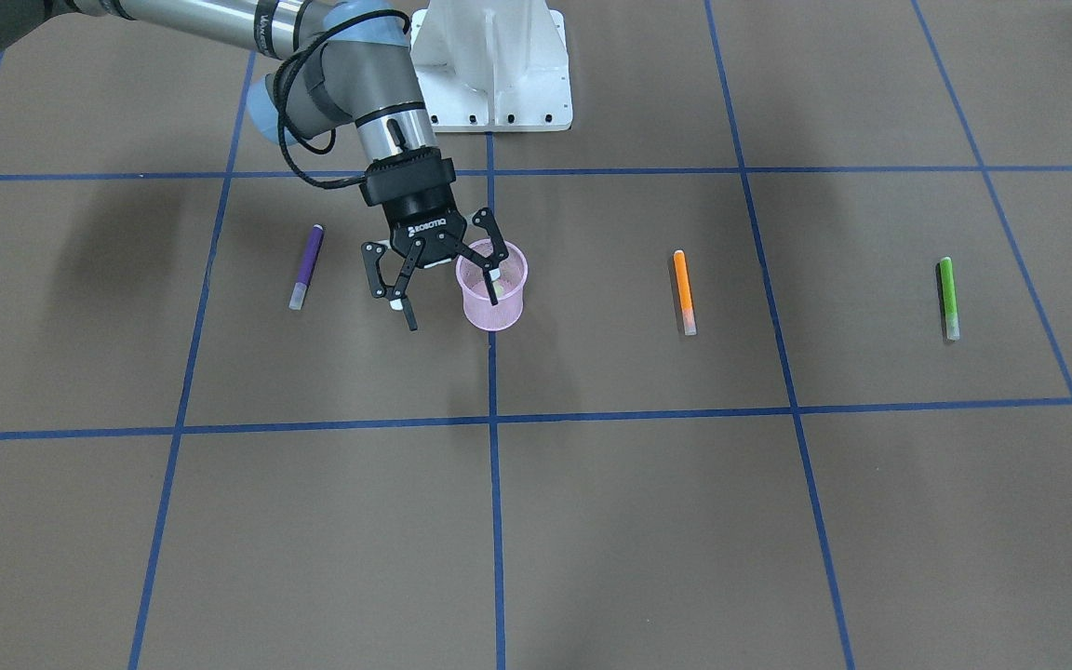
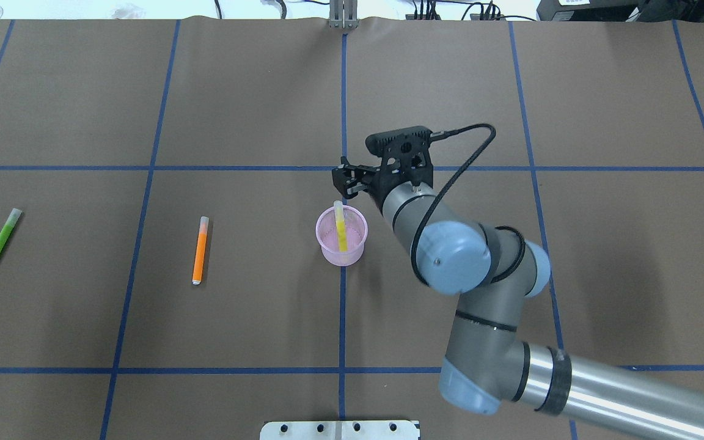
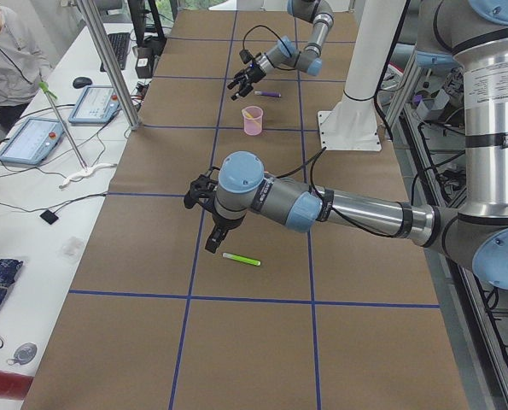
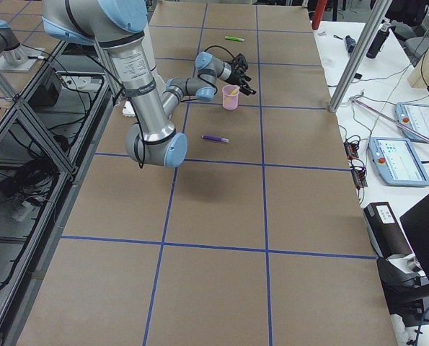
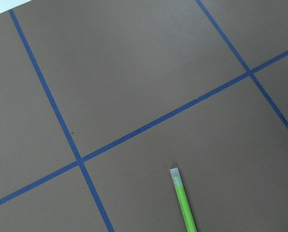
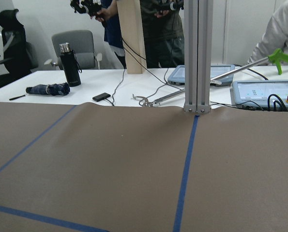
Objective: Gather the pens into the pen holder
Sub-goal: 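Lower the highlighter into the purple cup and open the right gripper, then withdraw the right gripper away from the cup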
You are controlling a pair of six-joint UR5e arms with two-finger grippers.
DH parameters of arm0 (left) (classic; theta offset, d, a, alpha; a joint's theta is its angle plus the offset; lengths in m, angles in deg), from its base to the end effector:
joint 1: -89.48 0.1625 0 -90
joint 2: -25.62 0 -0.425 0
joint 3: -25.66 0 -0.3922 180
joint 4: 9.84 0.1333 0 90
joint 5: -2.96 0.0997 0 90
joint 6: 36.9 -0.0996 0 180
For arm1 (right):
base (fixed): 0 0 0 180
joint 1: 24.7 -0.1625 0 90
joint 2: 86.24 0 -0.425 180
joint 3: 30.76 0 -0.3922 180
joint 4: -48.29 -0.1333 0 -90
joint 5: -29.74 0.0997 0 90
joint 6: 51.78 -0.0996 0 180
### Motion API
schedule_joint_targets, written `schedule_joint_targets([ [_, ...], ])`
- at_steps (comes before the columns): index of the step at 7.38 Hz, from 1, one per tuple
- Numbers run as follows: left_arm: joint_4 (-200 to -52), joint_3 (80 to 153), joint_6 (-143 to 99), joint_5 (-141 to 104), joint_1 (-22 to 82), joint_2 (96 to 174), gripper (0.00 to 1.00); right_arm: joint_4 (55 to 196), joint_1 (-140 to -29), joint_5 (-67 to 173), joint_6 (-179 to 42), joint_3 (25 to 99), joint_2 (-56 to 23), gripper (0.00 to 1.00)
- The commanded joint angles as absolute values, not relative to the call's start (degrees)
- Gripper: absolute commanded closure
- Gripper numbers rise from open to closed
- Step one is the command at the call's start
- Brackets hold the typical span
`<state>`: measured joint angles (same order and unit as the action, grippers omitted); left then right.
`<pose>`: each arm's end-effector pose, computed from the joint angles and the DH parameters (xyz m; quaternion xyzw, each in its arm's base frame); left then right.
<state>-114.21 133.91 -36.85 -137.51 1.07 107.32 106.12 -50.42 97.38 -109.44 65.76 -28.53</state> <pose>-0.0442 -0.4433 0.5320 0.1846 0.4195 0.1017 0.8830 -0.5133 -0.4373 0.2117 0.4144 -0.4214 0.0663 0.8039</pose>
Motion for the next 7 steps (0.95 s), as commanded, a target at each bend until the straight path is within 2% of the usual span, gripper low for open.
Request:
schedule_joint_targets([
  [1, -117.83, 133.77, -28.4, -137.49, 1.33, 105.44, 0.0, 123.27, -63.84, 125.69, -108.92, 73.09, -28.06, 0.01],
  [3, -121.62, 133.86, -20.42, -137.06, 7.53, 104.11, 0.0, 132.1, -72.73, 137.18, -100.88, 80.38, -21.77, 0.01],
  [4, -124.94, 133.94, -14.54, -136.45, 12.7, 104.11, 0.0, 133.96, -78.08, 143.24, -95.08, 83.2, -15.82, 0.01],
  [6, -127.52, 133.86, -11.41, -135.65, 17.22, 105.33, 0.0, 134.15, -88.12, 154.42, -83.73, 82.62, -7.35, 0.01],
  [7, -127.61, 134.03, -11.32, -130.25, 20.72, 105.6, 0.02, 134.24, -90.24, 154.54, -83.6, 81.66, -5.66, 0.0],
])
